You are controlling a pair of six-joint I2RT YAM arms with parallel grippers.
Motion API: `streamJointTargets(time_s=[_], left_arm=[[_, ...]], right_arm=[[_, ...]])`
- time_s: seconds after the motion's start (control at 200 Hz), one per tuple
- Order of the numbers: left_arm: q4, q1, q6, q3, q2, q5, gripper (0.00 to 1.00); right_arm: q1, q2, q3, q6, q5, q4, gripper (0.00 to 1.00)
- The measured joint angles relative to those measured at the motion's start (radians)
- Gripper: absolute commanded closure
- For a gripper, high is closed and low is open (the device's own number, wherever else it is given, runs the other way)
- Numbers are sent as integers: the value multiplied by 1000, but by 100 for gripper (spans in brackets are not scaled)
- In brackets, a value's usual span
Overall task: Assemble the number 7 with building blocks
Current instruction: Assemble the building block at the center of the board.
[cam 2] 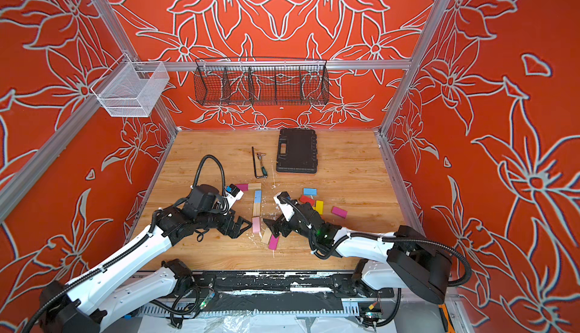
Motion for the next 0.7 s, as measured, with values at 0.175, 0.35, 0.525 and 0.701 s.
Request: streamJointTargets(time_s=[0.175, 0.35, 0.525, 0.701], left_arm=[[4, -4, -232, 9, 112, 9, 2], [61, -29, -505, -2, 182, 101, 2], [170, -76, -792, -102, 77, 106, 2], [278, -76, -1025, -207, -11, 95, 2]], right_arm=[[-109, -50, 71, 153, -14, -179, 3], [-170, -153, 223, 254, -41, -418, 3], [-184, -217, 314, 315, -73, -605, 3], [-190, -227, 318, 367, -114, -709, 3]])
